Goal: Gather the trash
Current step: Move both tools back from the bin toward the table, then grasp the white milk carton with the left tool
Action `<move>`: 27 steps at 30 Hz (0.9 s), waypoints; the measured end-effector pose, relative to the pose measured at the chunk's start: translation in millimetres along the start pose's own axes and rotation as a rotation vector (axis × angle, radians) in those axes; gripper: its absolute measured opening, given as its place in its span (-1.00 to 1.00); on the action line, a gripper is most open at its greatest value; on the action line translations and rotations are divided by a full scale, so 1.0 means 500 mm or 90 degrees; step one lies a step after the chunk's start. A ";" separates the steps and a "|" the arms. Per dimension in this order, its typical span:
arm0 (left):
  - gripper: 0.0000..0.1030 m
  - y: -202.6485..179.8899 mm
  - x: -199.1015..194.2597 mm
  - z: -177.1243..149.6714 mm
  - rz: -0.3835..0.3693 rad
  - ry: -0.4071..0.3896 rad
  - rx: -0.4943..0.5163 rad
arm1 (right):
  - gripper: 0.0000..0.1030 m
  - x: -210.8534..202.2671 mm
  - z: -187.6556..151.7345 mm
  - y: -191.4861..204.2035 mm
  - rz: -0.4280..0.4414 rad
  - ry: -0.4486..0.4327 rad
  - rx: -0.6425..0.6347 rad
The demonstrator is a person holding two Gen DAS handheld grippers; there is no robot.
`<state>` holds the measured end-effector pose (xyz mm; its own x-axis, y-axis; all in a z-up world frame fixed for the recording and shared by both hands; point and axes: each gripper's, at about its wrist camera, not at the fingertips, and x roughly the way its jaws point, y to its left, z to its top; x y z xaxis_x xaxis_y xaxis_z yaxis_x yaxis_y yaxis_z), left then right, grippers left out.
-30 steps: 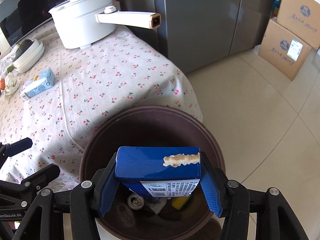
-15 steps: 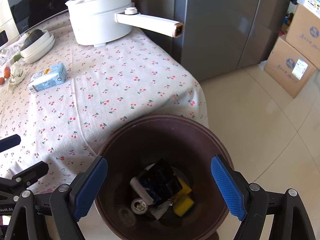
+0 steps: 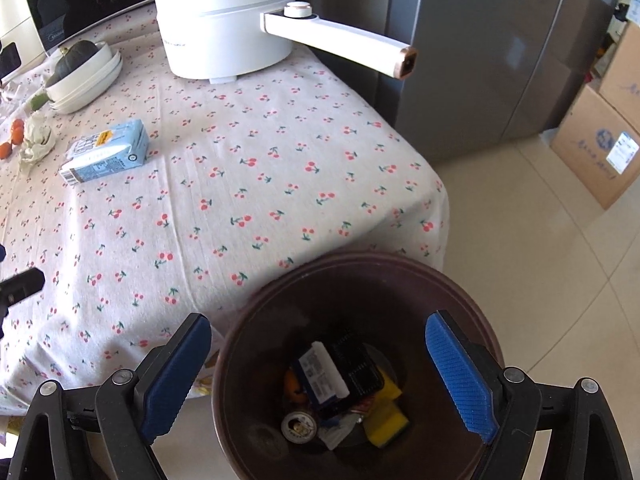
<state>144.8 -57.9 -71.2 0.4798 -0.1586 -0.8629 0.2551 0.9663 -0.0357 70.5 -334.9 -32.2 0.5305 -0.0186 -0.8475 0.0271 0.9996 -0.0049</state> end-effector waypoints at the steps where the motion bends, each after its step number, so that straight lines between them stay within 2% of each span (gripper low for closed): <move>1: 0.96 0.011 0.008 0.012 0.013 0.001 0.013 | 0.76 0.004 0.006 0.002 0.001 0.001 0.000; 5: 0.95 0.045 0.043 0.068 0.043 -0.009 0.052 | 0.76 0.017 0.027 0.007 0.003 0.004 -0.001; 8: 0.94 0.050 0.072 0.118 0.030 -0.014 0.079 | 0.76 0.025 0.037 0.004 0.004 0.011 0.003; 15: 0.94 0.000 0.159 0.212 0.003 0.000 0.219 | 0.76 0.050 0.053 -0.004 0.021 0.036 0.019; 19: 0.94 -0.017 0.218 0.240 0.000 0.032 0.259 | 0.76 0.068 0.053 -0.015 0.044 0.059 0.037; 21: 0.83 -0.013 0.243 0.242 -0.008 0.059 0.249 | 0.76 0.076 0.054 -0.018 0.041 0.065 0.042; 23: 0.42 -0.001 0.251 0.238 -0.031 0.072 0.216 | 0.76 0.081 0.057 -0.022 0.029 0.067 0.047; 25: 0.05 0.017 0.243 0.228 -0.088 0.074 0.168 | 0.76 0.086 0.060 -0.024 0.023 0.069 0.054; 27: 0.04 0.035 0.221 0.211 -0.100 0.053 0.126 | 0.76 0.090 0.063 -0.021 0.020 0.069 0.061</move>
<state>290.9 -79.7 -114.3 0.3521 -0.2782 -0.8937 0.4844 0.8712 -0.0803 120.5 -346.9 -53.4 0.4377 0.0200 -0.8989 0.0961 0.9930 0.0689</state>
